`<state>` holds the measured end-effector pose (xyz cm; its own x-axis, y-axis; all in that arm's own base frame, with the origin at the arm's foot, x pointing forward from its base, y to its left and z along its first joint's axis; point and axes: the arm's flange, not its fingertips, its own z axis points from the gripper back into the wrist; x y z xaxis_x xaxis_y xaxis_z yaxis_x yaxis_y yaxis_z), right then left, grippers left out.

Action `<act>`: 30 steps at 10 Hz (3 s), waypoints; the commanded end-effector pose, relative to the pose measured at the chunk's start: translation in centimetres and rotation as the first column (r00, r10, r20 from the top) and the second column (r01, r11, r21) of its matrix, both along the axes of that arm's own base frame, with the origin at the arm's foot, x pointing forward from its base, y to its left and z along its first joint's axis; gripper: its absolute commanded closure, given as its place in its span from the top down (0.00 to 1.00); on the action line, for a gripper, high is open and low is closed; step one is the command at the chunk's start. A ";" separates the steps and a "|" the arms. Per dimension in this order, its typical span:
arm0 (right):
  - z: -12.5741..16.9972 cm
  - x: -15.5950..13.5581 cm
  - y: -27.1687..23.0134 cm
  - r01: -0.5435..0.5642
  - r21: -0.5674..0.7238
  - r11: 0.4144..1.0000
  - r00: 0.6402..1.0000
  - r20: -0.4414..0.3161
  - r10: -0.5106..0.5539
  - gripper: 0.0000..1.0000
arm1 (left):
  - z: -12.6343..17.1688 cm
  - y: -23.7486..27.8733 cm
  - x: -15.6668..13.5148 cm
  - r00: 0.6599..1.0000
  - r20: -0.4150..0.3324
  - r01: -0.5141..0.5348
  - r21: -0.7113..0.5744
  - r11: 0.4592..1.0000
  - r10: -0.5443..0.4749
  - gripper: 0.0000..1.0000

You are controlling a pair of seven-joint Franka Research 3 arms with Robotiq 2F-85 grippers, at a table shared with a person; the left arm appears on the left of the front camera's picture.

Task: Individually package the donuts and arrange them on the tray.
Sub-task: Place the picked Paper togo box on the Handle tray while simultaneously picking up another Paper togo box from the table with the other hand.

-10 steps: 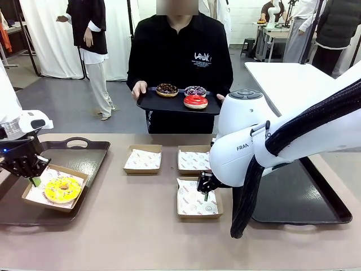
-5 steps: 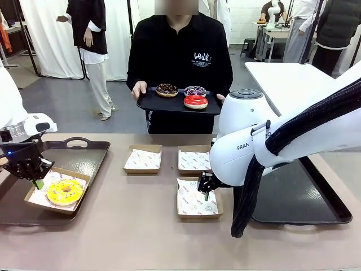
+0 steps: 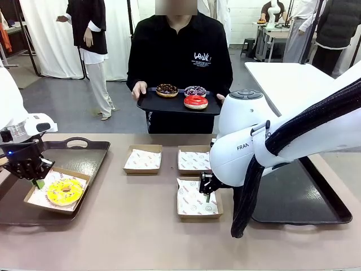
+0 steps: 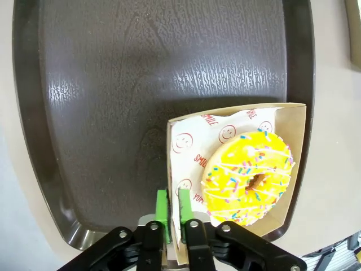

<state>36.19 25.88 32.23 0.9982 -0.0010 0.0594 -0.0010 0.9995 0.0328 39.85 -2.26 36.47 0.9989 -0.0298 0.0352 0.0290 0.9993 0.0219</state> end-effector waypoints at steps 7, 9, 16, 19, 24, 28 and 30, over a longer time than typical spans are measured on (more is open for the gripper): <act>0.1 -0.1 0.5 -0.009 0.021 1.000 1.000 -0.003 0.009 0.00 | -0.3 -0.5 -1.4 1.000 0.013 0.001 -0.007 1.000 -0.001 1.00; 0.3 0.0 0.3 0.001 0.023 1.000 1.000 -0.001 -0.001 0.00 | -0.1 -0.6 -1.4 1.000 0.010 -0.004 -0.014 1.000 0.005 1.00; 9.6 -1.6 0.8 -0.019 0.116 0.993 0.999 0.029 0.015 0.00 | 8.3 4.9 -1.4 0.997 -0.051 -0.079 -0.610 0.788 0.060 1.00; 16.7 3.1 0.1 0.062 0.128 0.990 0.998 0.013 -0.064 0.00 | 11.5 9.9 -2.0 0.986 0.009 -0.101 -0.770 0.630 0.169 1.00; 23.8 12.2 1.5 0.066 0.111 0.992 0.998 -0.022 -0.064 0.00 | 12.8 15.8 -2.8 0.958 -0.008 -0.149 -0.867 0.475 0.285 1.00; 25.2 16.0 2.0 0.104 0.067 0.992 0.994 -0.046 -0.101 0.00 | 13.3 20.6 -5.2 0.930 -0.015 -0.137 -0.941 0.308 0.367 1.00; 24.8 17.1 1.6 0.116 0.051 0.992 0.991 -0.069 -0.113 0.00 | 12.2 21.5 -4.9 0.929 -0.074 -0.190 -0.936 0.297 0.363 1.00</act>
